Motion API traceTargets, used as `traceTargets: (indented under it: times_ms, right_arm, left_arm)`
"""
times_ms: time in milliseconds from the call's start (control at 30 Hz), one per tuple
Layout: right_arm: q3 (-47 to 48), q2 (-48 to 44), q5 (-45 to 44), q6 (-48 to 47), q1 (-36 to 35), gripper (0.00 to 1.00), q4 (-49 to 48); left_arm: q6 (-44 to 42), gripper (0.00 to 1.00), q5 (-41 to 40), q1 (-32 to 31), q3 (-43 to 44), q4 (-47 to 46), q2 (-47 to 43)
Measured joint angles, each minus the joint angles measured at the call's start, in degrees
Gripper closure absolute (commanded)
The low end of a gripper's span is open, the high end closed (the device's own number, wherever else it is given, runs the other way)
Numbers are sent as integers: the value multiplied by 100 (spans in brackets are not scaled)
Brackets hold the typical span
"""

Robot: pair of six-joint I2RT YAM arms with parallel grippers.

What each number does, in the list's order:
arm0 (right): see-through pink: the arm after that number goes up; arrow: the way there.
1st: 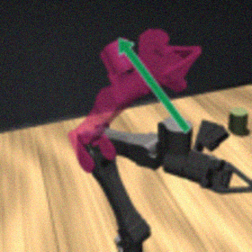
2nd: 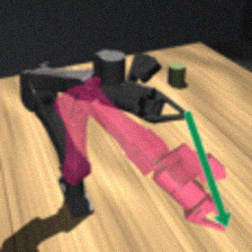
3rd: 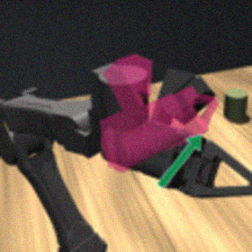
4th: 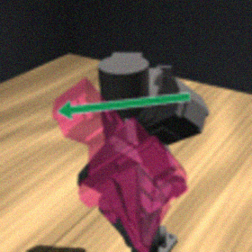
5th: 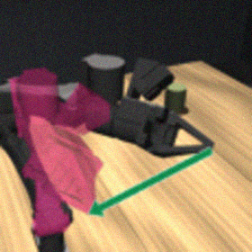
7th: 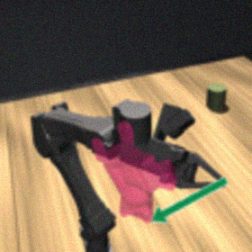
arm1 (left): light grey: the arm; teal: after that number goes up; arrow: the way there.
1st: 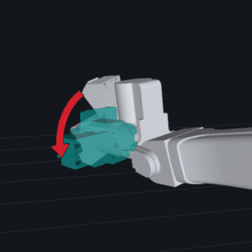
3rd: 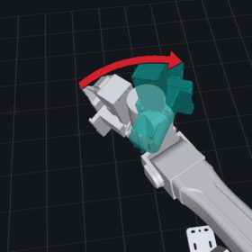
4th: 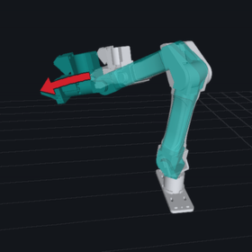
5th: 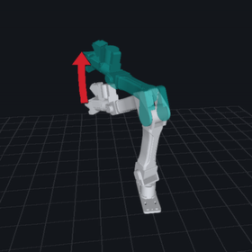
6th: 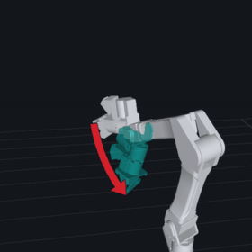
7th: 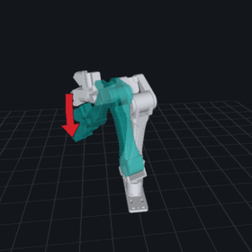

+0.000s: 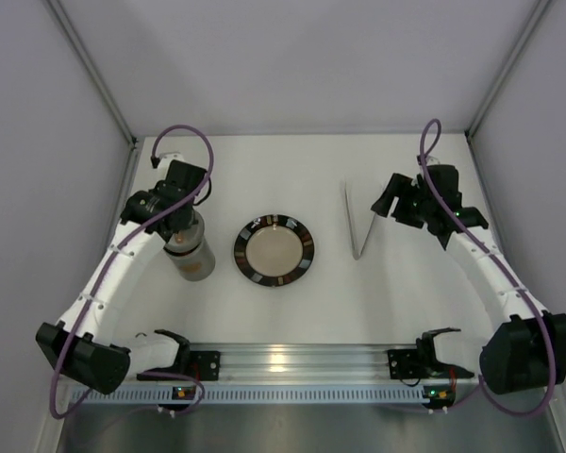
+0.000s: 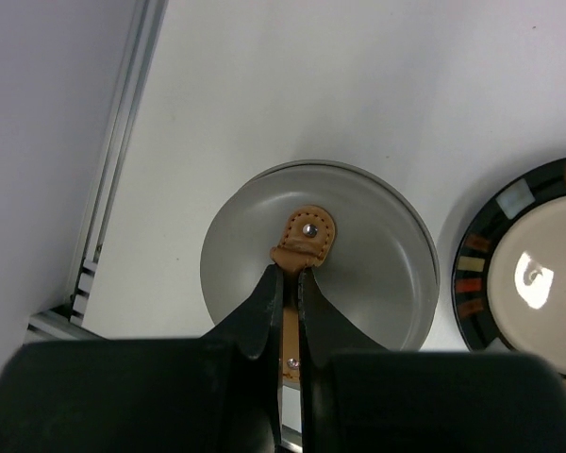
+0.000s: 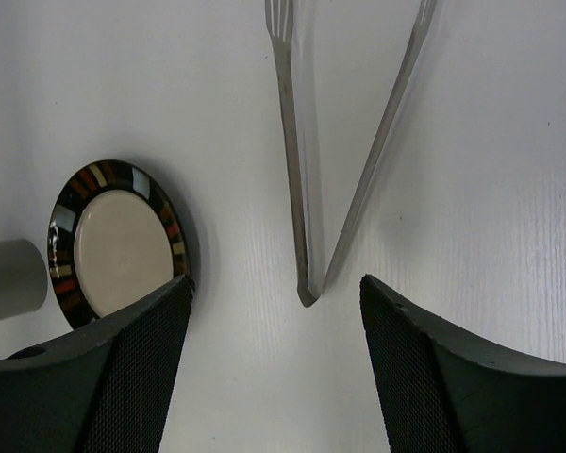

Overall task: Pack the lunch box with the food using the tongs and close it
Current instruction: Close the box lid on the packing box.

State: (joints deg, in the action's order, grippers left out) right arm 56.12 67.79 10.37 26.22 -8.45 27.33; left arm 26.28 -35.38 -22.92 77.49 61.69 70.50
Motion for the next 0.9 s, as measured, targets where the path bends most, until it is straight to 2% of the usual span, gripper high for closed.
traceTargets:
  times_ms: [133,900]
  right_arm:
    - [0,68,0,4,-61,30,-83]
    - [-26,216,0,59,-116,30,-168]
  left_arm:
    - [-120,97,127,249,-120,-7,2]
    - [-439,94,323,557,-422,-227,267]
